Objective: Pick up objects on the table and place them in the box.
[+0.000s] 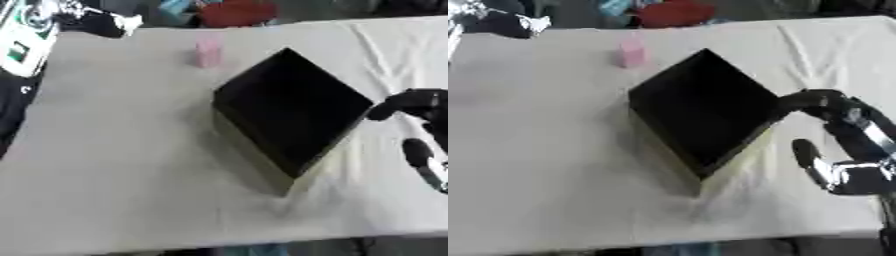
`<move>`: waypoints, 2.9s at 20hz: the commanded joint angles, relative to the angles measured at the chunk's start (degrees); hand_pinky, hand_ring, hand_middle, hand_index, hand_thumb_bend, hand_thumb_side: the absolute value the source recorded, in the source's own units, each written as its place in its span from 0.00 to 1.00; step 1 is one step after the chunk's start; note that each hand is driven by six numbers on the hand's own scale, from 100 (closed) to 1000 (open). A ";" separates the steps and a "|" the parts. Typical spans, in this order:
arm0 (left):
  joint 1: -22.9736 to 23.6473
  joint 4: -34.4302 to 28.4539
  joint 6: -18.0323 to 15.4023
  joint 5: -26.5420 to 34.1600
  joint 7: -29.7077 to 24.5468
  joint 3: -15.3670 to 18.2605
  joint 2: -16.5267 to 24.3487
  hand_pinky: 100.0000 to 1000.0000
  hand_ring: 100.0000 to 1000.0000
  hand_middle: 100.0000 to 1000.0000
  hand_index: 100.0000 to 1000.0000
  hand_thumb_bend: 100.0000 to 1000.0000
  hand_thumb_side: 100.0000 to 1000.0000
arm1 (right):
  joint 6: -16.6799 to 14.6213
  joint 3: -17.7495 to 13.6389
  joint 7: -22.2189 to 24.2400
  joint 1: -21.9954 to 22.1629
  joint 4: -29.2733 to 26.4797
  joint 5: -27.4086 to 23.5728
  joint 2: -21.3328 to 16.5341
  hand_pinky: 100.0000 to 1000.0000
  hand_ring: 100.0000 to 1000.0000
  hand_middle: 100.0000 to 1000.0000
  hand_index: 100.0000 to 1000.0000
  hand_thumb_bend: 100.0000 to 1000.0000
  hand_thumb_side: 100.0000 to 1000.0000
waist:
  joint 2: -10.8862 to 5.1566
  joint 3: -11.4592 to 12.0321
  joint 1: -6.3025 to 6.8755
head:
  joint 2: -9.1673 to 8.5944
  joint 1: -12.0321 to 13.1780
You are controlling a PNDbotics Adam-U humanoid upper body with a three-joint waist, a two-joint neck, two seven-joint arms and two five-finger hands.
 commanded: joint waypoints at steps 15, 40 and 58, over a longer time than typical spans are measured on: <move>-8.27 16.03 4.66 -17.93 8.91 7.12 -6.09 0.64 0.63 0.64 0.82 0.00 0.16 | -3.11 1.25 5.07 -2.34 -0.49 -1.97 -1.81 0.72 0.67 0.60 0.84 0.00 0.33 | -0.57 -3.86 1.04 | 0.14 2.90; -11.25 24.68 8.95 -36.92 4.32 12.19 -4.57 0.65 0.62 0.66 0.79 0.00 0.22 | -2.34 3.16 8.56 -5.24 -0.37 -4.09 -1.04 0.72 0.67 0.59 0.83 0.00 0.33 | 2.20 -9.61 2.13 | 0.05 6.39; -9.71 26.09 12.99 -38.66 11.01 12.71 -4.72 0.64 0.61 0.64 0.81 0.00 0.27 | -2.50 3.18 9.72 -6.00 -0.36 -4.51 -0.38 0.72 0.66 0.59 0.83 0.00 0.34 | 4.34 -11.09 1.96 | -0.76 7.65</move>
